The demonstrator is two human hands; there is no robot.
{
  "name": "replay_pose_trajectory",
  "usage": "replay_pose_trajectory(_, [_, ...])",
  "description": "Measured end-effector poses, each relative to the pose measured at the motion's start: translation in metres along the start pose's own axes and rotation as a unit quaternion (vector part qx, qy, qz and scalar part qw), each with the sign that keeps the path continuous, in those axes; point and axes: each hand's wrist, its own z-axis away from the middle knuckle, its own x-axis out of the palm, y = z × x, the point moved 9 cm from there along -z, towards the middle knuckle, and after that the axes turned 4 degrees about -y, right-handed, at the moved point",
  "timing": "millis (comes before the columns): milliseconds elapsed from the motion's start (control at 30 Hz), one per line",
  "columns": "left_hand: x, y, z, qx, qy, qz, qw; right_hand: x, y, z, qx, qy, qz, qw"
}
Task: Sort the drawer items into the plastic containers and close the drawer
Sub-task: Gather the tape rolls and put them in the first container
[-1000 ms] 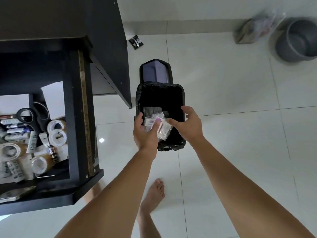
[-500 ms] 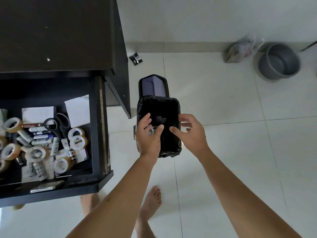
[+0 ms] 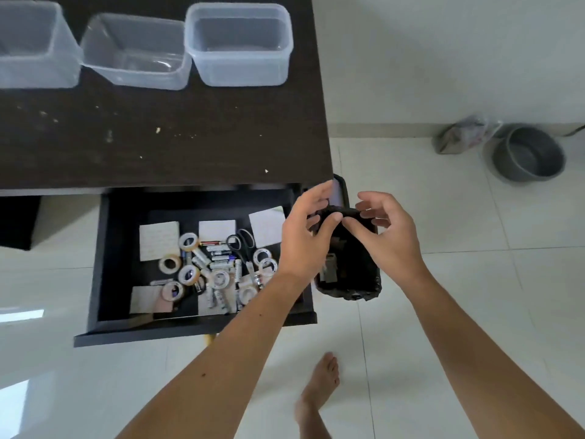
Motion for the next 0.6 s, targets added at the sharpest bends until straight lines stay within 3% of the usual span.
replay_pose_trajectory(333, [-0.219, -0.067, 0.038, -0.068, -0.036, -0.146, 0.986, 0.157, -0.064, 0.026, -0.052, -0.072, 0.02, 0.996])
replay_pose_trajectory(600, [-0.273, -0.111, 0.04, -0.06, -0.012, -0.228, 0.972, 0.246, -0.032, 0.029, -0.029, -0.223, 0.122, 0.967])
